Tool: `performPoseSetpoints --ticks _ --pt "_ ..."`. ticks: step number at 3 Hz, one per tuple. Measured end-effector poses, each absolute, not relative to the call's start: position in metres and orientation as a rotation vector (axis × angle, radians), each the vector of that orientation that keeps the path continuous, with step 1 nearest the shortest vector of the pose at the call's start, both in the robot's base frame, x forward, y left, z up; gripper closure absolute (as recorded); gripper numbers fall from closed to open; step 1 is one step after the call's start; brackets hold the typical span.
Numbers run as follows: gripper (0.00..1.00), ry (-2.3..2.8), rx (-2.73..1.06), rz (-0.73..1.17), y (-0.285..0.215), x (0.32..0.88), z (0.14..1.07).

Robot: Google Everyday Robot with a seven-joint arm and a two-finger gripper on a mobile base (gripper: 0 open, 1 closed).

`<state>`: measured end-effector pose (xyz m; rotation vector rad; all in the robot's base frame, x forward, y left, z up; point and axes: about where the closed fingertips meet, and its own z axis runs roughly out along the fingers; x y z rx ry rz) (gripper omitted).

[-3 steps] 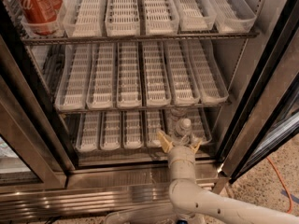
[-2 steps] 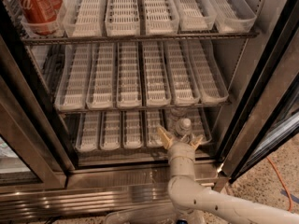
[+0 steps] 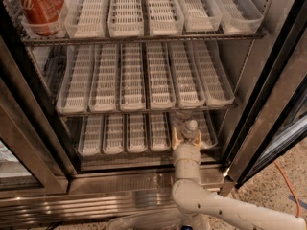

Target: Pick water bottle from bottom shelf of fridge

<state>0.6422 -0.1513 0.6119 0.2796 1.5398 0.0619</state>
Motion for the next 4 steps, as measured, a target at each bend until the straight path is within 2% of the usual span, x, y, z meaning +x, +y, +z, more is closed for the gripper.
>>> performPoseSetpoints --ticks 2,4 --pt "0.97 1.52 0.276 0.06 -0.152 0.644 0.616" --pt "1.0 1.432 0.265 0.122 -0.142 0.635 0.657"
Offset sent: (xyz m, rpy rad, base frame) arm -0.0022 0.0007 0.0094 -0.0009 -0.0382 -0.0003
